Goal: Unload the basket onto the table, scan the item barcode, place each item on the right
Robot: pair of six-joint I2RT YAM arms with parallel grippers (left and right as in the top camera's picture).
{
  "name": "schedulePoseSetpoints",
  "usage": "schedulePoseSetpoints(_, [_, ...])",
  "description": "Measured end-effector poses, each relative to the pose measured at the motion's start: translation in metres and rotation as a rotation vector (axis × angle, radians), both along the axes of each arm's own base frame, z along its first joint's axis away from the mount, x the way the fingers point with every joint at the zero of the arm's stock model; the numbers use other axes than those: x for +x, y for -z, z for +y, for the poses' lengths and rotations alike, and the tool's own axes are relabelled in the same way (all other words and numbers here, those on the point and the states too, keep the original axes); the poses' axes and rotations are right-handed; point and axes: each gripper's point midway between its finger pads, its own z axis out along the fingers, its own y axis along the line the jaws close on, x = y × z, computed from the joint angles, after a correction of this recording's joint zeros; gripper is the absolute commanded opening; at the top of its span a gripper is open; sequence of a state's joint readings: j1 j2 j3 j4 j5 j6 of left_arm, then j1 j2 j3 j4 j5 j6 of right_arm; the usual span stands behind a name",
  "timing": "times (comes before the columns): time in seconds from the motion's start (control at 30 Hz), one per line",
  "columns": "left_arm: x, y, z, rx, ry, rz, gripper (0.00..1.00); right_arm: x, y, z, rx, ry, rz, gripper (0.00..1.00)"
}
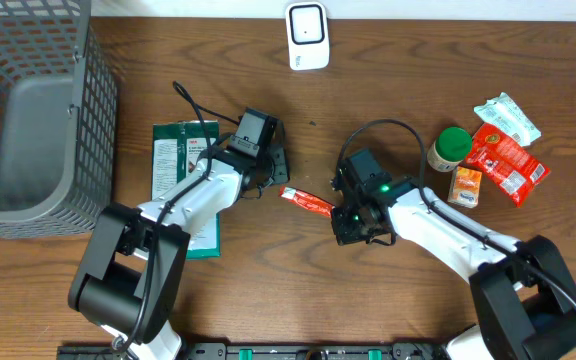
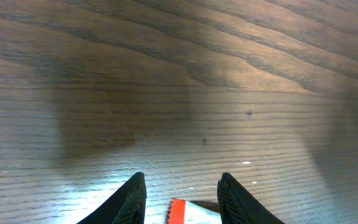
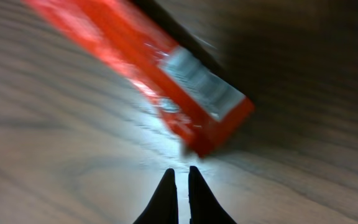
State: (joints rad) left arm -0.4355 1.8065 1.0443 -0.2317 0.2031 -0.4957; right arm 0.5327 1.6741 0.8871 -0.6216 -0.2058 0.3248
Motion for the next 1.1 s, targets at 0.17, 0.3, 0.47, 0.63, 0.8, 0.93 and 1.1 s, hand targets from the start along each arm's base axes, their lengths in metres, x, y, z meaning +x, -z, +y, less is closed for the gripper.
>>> schedulePoseSetpoints(0.17, [-0.006, 0.005, -0.009, 0.005, 0.026, 0.010, 0.39, 0.004, 0.010, -0.001, -0.011, 0.039, 0.000, 0.04])
schedulePoseSetpoints(0.3, [-0.020, 0.026, -0.017, 0.037, 0.061, 0.066, 0.38, 0.014, 0.009, 0.004, 0.008, 0.049, -0.034, 0.04])
schedulePoseSetpoints(0.47, [-0.035, 0.027, -0.031, 0.059, 0.113, 0.098, 0.38, 0.034, 0.008, 0.000, 0.011, 0.087, -0.099, 0.05])
schedulePoseSetpoints(0.63, [-0.056, 0.029, -0.034, 0.088, 0.137, 0.174, 0.38, 0.066, 0.006, -0.016, 0.022, 0.179, -0.178, 0.07])
schedulePoseSetpoints(0.8, [-0.077, 0.029, -0.035, 0.062, 0.145, 0.275, 0.38, 0.085, 0.004, -0.028, 0.045, 0.268, -0.210, 0.13])
schedulePoseSetpoints(0.93, [-0.093, 0.029, -0.043, -0.001, 0.166, 0.351, 0.26, 0.087, 0.003, -0.027, 0.060, 0.280, -0.213, 0.22])
schedulePoseSetpoints(1.1, [-0.113, 0.028, -0.057, -0.101, 0.210, 0.444, 0.25, 0.082, 0.004, -0.031, 0.085, 0.293, -0.161, 0.37])
